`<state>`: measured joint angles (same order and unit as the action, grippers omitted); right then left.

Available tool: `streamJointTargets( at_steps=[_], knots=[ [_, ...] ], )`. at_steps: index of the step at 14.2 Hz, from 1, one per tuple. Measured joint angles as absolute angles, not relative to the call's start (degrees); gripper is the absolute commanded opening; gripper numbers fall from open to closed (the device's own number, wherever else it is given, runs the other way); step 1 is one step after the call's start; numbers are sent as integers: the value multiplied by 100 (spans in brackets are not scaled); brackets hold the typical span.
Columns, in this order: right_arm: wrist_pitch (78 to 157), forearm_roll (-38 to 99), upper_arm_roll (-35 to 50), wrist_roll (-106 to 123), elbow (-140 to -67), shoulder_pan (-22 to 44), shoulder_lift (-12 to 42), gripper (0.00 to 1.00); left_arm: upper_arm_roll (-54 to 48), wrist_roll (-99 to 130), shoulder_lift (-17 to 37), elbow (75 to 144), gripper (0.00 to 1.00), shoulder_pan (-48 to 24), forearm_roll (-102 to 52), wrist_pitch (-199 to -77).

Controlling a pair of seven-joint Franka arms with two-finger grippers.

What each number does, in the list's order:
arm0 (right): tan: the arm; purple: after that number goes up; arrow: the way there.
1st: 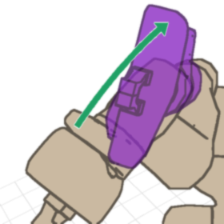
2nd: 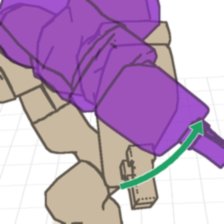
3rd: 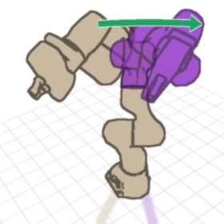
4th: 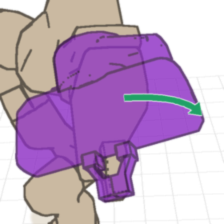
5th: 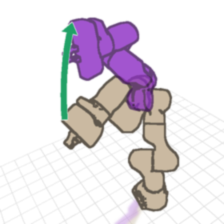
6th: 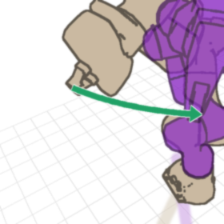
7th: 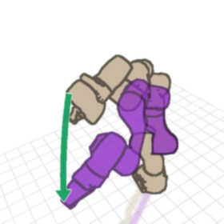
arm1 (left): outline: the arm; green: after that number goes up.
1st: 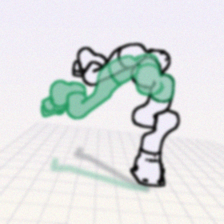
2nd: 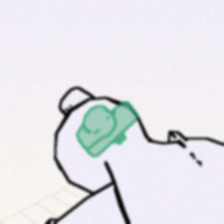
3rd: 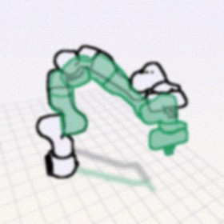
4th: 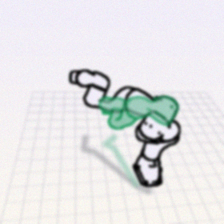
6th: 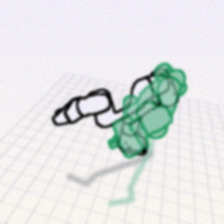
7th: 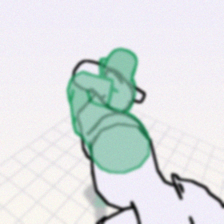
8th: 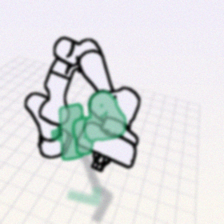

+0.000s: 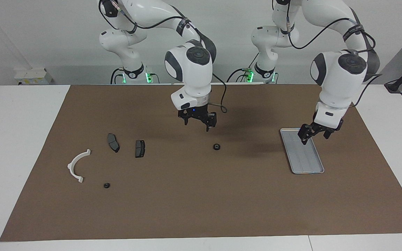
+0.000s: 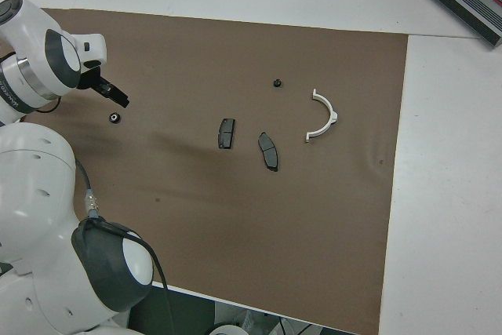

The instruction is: Place bearing gear from tray to pile

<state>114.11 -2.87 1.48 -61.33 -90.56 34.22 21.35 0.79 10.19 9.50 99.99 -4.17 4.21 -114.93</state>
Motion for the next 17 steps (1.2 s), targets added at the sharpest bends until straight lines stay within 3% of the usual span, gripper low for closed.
streamJointTargets(
  at_steps=[5, 9, 17],
  knots=[
    [12143, -543, 144, -7412, -9076, 3956, 2859, 100, 75, 360, 182, 9677, 100, -109, 36, -10246],
    [12719, -586, 94, -7547, -9067, 3985, 3380, 100, 72, 353, -447, 9799, 100, -22, 36, -9664],
    [12947, -579, 88, -7547, -9039, 3932, 3442, 100, 93, 344, -668, 9959, 100, 73, 36, -9607]
  ],
)
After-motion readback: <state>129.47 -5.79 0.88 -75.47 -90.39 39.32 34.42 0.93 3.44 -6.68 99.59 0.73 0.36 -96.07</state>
